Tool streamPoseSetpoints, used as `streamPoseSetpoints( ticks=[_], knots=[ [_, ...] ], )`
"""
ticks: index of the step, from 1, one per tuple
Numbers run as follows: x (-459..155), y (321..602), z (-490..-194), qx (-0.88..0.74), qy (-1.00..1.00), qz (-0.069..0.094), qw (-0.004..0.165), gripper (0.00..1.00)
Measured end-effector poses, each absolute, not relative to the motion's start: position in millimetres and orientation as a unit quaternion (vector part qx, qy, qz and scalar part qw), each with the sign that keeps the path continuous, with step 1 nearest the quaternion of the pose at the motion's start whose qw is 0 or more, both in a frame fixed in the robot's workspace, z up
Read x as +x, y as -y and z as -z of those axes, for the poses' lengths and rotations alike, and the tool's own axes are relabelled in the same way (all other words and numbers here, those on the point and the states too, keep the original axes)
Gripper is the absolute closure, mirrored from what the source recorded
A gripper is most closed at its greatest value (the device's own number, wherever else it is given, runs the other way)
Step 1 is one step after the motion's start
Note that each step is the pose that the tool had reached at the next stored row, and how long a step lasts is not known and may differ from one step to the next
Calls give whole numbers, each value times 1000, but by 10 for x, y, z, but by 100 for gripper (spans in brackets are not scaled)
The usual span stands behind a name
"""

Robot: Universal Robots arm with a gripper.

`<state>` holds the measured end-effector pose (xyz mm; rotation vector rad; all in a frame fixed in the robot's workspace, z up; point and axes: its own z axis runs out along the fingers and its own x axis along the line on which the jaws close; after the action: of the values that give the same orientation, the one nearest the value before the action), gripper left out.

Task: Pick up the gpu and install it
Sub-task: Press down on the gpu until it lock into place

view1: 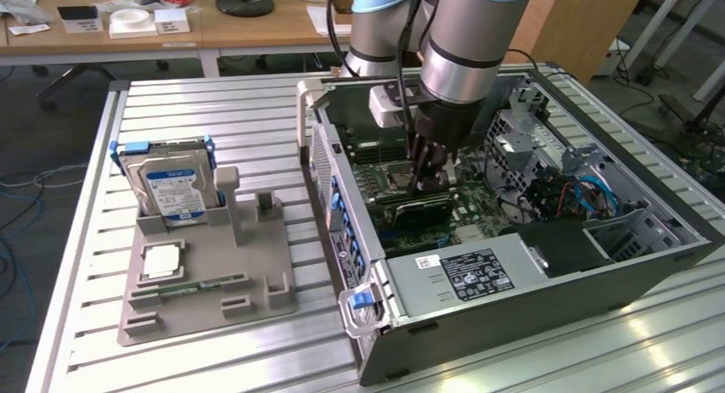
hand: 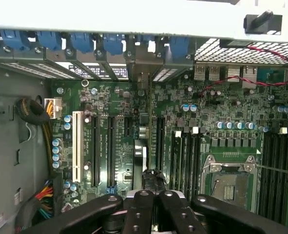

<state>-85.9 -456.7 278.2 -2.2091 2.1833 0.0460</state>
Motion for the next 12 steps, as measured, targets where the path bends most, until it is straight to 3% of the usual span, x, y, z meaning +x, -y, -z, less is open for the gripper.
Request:
streamPoseSetpoints(
  ticks=[12],
  knots=[
    [-859,4567,-2736,-705,-709,-14,17,89]
  ],
)
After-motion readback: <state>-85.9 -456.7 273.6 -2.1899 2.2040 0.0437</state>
